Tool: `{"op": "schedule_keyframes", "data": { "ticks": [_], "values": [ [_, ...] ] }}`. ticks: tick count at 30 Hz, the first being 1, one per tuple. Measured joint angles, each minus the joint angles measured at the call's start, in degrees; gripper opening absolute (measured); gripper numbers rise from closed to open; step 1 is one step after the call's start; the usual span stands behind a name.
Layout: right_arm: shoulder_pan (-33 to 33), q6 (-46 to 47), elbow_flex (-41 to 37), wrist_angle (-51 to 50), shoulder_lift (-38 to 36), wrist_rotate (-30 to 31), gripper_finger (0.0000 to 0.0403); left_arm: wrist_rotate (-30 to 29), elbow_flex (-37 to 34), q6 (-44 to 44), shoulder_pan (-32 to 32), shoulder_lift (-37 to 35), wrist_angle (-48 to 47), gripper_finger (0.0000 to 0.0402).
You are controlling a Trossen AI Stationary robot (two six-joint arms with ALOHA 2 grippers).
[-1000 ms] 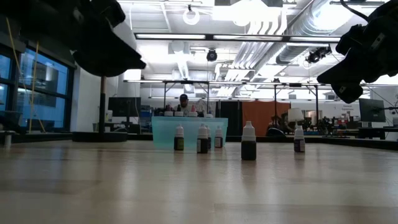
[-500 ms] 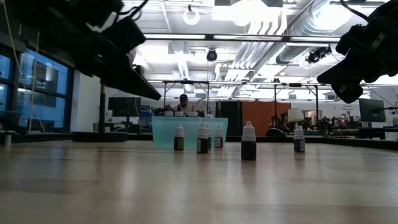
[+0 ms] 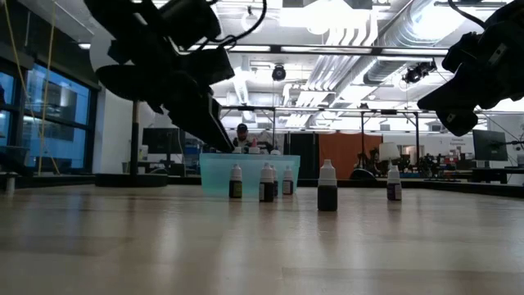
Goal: Pick & Place food coloring
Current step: Put the small green food coloring bottle into the blue bin
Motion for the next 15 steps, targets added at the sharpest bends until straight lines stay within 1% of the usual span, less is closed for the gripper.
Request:
{"op": "schedule_keyframes", "data": {
  "ticks": [4,8,12,15],
  "values": [
    [-0.01,0.01,0.0,0.02,0.0,0.0,0.0,0.18,0.65,2.14,1.53,0.09,-1.03,0.0143],
    [-0.02,0.01,0.0,0.02,0.0,0.0,0.0,5.67,0.65,1.82,3.31,0.1,-2.19,0.0143],
    [-0.01,-0.05,0.0,0.02,0.0,0.0,0.0,4.39,0.65,3.12,3.38,0.1,-2.53,0.0143],
    [-0.02,-0.03,0.0,0.02,0.0,0.0,0.0,4.48,0.65,3.21,3.38,0.1,-1.49,0.0143]
  ]
}}
